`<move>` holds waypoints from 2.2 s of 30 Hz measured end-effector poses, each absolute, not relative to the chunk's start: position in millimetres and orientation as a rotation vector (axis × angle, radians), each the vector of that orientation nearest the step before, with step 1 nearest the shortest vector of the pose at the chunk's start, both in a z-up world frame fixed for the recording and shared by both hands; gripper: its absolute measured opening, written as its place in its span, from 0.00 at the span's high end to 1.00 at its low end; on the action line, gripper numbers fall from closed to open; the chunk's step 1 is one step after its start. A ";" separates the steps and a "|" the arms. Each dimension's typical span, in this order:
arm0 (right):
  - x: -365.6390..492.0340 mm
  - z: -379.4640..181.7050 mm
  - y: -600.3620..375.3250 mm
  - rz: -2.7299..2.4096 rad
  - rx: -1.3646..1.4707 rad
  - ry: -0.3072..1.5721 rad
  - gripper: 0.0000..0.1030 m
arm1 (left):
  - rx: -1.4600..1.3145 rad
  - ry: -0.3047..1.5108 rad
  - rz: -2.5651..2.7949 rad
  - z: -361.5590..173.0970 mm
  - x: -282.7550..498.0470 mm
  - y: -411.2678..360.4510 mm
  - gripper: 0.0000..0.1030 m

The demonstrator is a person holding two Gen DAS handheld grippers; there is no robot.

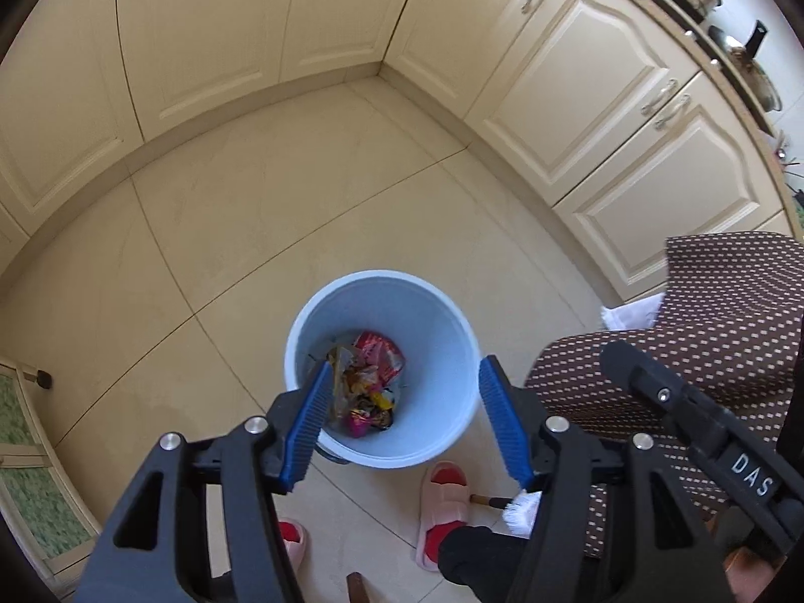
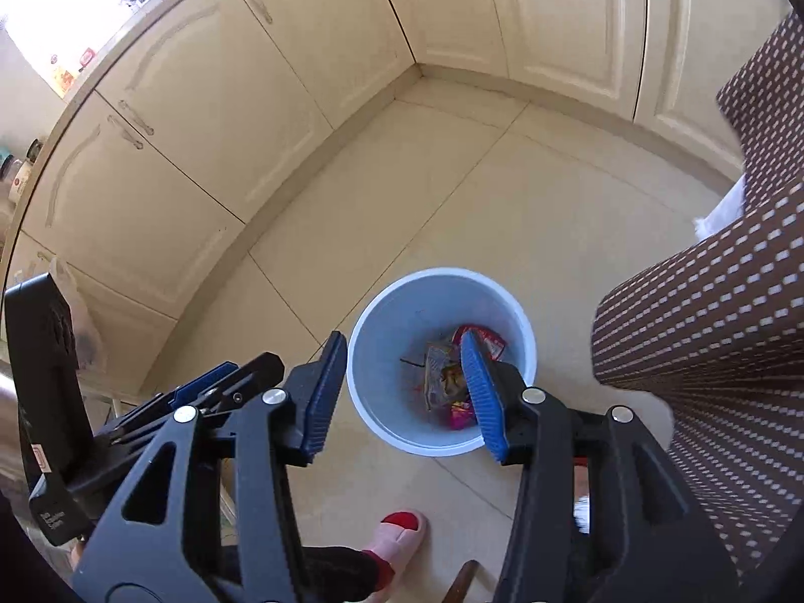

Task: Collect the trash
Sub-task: 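Swing both tools back toward the clear plastic bag on the table, then grasp the clear bag's red-checked label with the left tool while the right tool grasps the bag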

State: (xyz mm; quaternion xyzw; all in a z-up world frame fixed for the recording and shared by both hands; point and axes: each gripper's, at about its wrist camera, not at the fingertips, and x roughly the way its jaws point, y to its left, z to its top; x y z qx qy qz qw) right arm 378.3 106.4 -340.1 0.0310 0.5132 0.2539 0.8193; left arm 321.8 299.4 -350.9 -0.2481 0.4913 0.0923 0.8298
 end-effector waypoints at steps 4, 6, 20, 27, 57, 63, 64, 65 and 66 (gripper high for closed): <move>364.0 -301.7 89.9 0.536 0.053 1.027 0.54 | -0.481 0.999 0.175 -318.7 316.7 284.0 0.42; 352.5 -279.0 81.7 0.540 0.049 0.983 0.54 | -0.470 0.968 0.148 -296.5 312.9 274.0 0.42; 288.6 -113.1 -65.9 0.464 0.088 0.659 0.53 | -0.250 0.749 -0.080 -124.7 299.2 132.1 0.32; 285.3 -76.8 -195.9 0.280 0.133 0.562 0.52 | -0.147 0.742 -0.247 -84.7 328.8 20.1 0.28; 408.7 -120.8 -445.8 -0.032 0.325 0.633 0.48 | 0.128 0.915 -0.575 -135.4 525.8 -282.4 0.48; 425.2 -125.9 -442.3 -0.019 0.341 0.638 0.47 | 0.063 0.967 -0.613 -141.5 534.9 -273.6 0.75; 428.2 -126.5 -441.5 -0.016 0.349 0.638 0.46 | 0.057 0.971 -0.615 -141.3 535.1 -272.6 0.75; 431.4 -127.2 -440.8 -0.014 0.359 0.641 0.46 | 0.048 0.977 -0.619 -141.2 535.1 -269.4 0.75; 434.9 -128.1 -440.5 -0.013 0.372 0.645 0.46 | 0.040 0.971 -0.621 -141.5 535.4 -267.3 0.76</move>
